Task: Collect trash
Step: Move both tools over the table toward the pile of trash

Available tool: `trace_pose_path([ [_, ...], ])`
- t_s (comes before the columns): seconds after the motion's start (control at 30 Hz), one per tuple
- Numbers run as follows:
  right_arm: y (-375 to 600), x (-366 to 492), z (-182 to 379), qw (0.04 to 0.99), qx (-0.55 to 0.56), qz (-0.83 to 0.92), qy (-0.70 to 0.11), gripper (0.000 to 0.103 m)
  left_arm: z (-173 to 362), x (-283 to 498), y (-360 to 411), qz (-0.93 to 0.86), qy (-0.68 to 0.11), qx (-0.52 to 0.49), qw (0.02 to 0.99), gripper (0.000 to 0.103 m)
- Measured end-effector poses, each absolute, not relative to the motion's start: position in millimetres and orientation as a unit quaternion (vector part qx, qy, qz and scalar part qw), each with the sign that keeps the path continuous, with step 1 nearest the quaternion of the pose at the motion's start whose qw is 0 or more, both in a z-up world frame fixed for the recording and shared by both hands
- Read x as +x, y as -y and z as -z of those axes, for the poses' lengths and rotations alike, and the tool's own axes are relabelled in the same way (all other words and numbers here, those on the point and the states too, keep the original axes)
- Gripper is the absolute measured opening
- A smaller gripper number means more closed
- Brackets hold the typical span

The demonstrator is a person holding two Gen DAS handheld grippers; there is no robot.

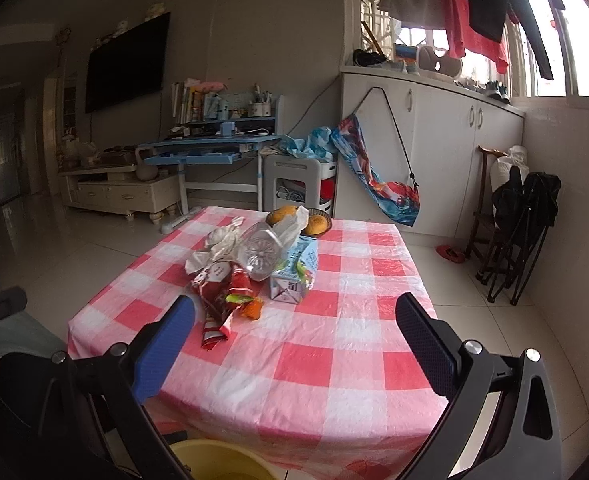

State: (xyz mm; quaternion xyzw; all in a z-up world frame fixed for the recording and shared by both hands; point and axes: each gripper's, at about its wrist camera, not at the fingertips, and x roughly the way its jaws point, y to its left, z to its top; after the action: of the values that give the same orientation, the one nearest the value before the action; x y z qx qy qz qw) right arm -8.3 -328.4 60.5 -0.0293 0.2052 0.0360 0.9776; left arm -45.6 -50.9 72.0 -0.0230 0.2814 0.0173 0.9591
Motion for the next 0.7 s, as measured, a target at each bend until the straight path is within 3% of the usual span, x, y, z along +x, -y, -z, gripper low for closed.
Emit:
trace_pose_path([
  [0.7, 319, -35, -51, 0.977, -0.024, -0.044, -0.205, 0.097, -79, -73, 76, -0.015, -0.295, 0.017, 0.955, 0.096],
])
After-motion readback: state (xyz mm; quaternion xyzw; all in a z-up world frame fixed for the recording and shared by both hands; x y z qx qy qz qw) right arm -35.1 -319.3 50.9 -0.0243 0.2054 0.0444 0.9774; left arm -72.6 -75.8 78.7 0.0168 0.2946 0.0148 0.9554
